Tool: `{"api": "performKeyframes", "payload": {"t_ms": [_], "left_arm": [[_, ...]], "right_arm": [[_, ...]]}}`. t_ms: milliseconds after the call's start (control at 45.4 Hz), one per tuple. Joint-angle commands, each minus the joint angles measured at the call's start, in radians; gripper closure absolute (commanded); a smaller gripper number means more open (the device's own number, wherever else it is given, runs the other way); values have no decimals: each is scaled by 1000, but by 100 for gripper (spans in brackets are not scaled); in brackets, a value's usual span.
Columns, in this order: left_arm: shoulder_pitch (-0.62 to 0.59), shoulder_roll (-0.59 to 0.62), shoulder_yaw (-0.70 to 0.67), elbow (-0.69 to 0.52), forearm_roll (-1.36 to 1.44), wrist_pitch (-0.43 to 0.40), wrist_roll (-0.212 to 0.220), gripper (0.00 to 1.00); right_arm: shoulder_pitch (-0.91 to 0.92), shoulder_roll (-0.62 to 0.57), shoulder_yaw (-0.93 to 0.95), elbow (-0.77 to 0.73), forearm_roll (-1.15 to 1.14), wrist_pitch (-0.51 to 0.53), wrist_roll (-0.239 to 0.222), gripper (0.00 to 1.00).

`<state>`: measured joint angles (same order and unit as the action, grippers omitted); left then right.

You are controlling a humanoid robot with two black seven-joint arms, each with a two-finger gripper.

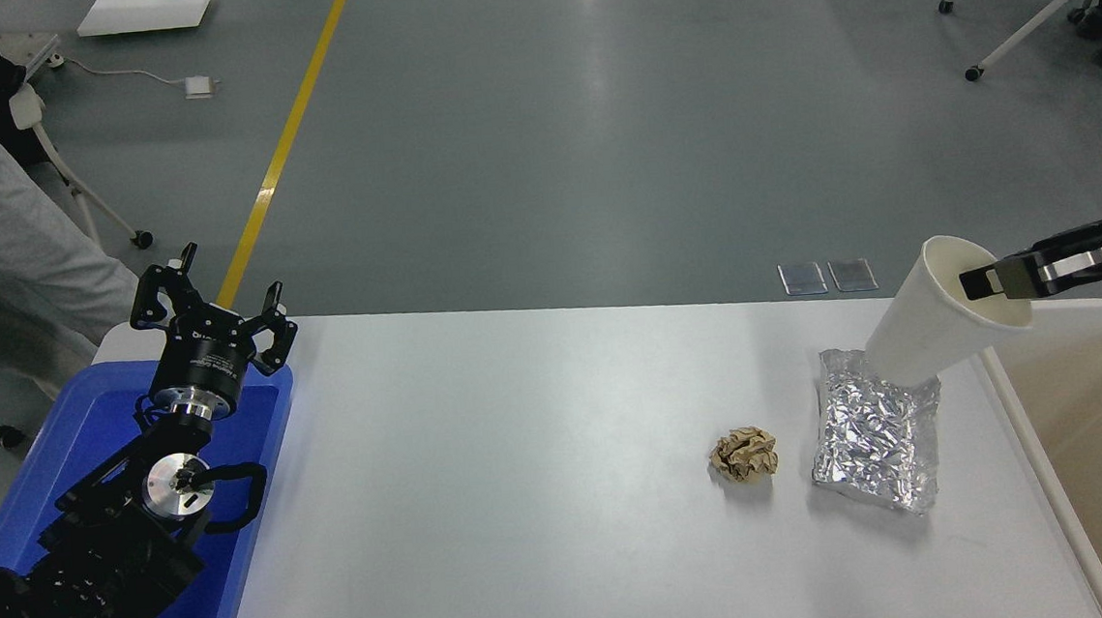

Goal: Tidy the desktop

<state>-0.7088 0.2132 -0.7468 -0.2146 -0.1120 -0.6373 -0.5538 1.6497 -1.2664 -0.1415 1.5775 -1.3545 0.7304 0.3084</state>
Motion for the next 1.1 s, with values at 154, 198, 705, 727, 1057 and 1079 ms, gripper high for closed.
{"api": "performKeyframes", "payload": {"t_ms": [154, 198, 705, 727, 1057, 1079], "left_arm": [[0, 0, 0, 0, 0, 1, 0, 0], [0, 0, 0, 0, 0, 1, 0, 0], [0, 0, 0, 1, 0, 1, 0, 0], [0, 0, 0, 0, 0, 1, 0, 0], [0, 0, 0, 0, 0, 2, 0, 0], [0, 0, 0, 0, 0, 2, 0, 0]], "right_arm": [[-24, -125, -13, -59, 104, -19, -8, 100], [-50, -129, -12, -82, 109, -40, -6, 100], [-390, -64, -10, -508, 554, -232, 1, 100], [-406, -57, -10, -531, 574, -241, 1, 100], [-652, 78, 7, -867, 926, -273, 3, 100], [-669, 88, 7, -884, 954, -273, 3, 100]]}}
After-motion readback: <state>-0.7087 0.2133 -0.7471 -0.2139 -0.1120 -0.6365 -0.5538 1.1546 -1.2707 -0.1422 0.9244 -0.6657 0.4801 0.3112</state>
